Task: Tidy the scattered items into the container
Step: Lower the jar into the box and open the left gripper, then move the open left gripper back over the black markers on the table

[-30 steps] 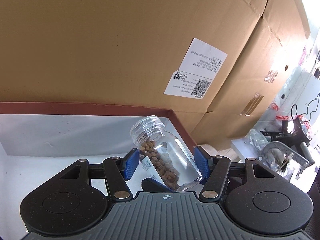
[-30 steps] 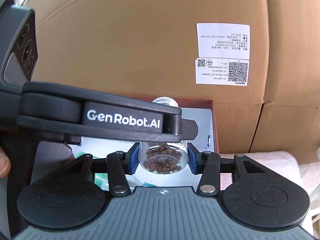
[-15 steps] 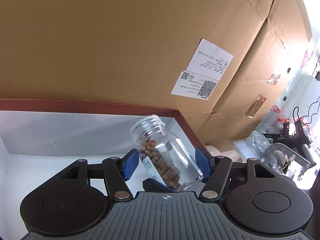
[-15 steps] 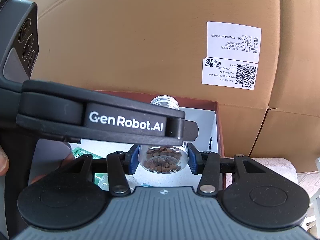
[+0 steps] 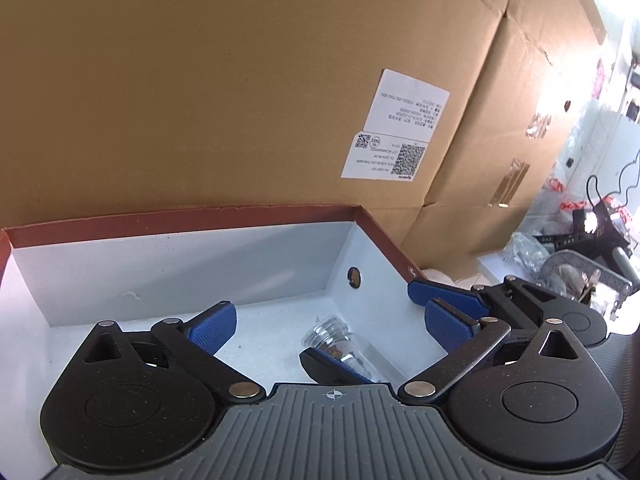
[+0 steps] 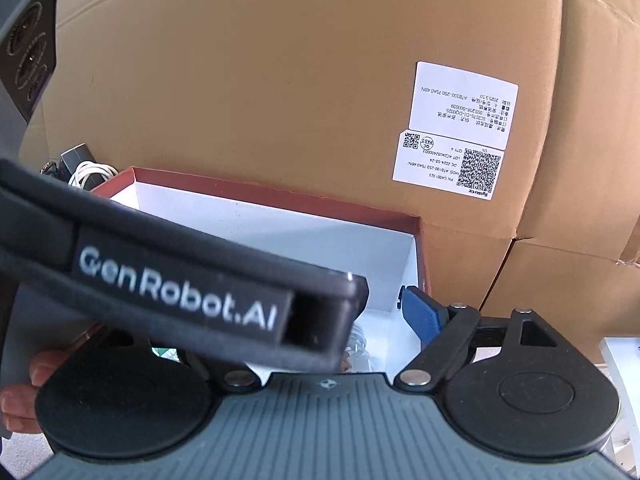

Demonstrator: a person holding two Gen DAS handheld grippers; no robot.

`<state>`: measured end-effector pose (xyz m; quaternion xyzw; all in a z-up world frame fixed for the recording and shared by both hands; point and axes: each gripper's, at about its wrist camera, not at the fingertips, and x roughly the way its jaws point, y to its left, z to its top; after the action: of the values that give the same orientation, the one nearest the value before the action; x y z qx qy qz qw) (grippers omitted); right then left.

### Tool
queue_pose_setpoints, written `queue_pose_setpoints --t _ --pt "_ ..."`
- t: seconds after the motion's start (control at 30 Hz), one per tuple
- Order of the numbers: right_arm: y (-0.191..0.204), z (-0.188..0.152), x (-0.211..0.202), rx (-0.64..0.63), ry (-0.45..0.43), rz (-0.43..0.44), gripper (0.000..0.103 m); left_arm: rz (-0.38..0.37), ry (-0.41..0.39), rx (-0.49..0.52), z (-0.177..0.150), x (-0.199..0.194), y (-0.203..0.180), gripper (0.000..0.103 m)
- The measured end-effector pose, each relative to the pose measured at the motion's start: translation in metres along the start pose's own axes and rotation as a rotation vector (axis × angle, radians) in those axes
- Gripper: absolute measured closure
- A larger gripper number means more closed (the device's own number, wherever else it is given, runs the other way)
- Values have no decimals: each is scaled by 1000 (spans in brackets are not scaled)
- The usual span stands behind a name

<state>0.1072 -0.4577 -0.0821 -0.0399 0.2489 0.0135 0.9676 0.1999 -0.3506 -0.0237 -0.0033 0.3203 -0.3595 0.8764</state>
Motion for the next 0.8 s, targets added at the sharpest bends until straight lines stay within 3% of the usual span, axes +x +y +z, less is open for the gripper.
queue_pose_setpoints --t 0.37,0.47,0.6,0.8 --pt "8 7 -4 -31 -19 -64 6 18 -49 18 -5 -35 -14 0" --pt "8 9 -21 -7 -52 -72 6 49 -88 23 -10 -55 -19 0" --pt "10 12 -44 92 -94 -40 2 57 -106 -50 -21 -82 -19 0" --pt "42 4 -93 100 -166 -32 0 139 -192 -12 -48 -137 -30 0"
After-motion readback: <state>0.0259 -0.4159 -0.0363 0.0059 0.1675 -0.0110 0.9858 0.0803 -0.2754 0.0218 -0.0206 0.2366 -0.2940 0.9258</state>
